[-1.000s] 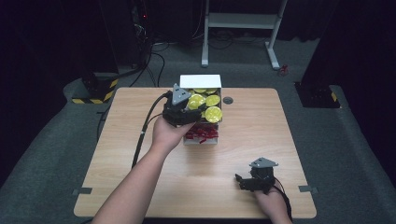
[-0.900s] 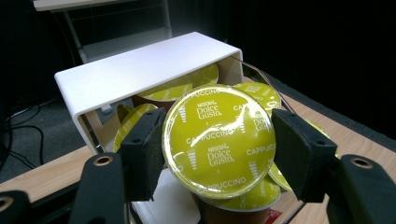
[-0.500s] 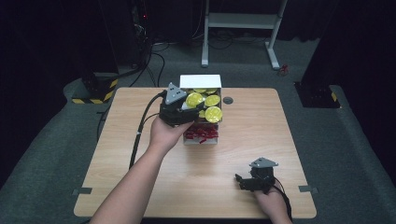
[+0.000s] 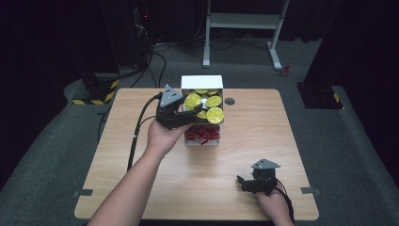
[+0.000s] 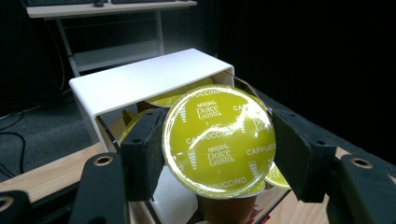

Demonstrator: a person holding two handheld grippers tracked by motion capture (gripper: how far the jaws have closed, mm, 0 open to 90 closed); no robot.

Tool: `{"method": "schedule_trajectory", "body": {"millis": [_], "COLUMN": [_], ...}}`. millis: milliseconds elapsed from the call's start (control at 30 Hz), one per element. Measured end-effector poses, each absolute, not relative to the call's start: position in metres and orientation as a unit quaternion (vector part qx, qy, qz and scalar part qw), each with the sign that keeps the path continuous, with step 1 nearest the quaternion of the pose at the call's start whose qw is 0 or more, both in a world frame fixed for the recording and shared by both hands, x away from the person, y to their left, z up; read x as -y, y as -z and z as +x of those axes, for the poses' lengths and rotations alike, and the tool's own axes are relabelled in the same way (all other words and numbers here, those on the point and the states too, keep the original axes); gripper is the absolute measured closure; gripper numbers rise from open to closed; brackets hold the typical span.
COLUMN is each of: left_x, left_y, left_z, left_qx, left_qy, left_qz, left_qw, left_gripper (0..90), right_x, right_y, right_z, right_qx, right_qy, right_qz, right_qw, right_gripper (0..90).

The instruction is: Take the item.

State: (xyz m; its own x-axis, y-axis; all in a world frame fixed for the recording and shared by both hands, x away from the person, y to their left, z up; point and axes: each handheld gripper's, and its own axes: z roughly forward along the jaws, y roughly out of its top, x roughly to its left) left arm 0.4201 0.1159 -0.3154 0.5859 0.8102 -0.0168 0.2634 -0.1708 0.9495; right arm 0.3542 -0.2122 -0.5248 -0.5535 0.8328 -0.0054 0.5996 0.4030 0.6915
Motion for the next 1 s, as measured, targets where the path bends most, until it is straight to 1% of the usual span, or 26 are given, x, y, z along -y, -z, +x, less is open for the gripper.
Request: {"method": "schedule_trajectory", "body": {"millis": [467,1000], "left_x": [-0.125,-0.145], "left_y": [0.314,0.319], "left_z": [0.409,0.394], "left_qx": [-0.369,-0.372], "left_qy": [-0.260,-0.257], "left_qz": [0.722,0.718], "left_qw": [0.524,0.529], "left_gripper": [38.4,38.4], "right_x": [0.212,0.212], "right_y": [0.525,0.525], "right_z": [0.354,0.355], "right_qx": [-0.819,-0.820], "right_qy": [-0.327,-0.328], "right_qz": [0.437,0.434], "right_qw": [0.179,0.179], "right_gripper": [7.5,7.6]}}
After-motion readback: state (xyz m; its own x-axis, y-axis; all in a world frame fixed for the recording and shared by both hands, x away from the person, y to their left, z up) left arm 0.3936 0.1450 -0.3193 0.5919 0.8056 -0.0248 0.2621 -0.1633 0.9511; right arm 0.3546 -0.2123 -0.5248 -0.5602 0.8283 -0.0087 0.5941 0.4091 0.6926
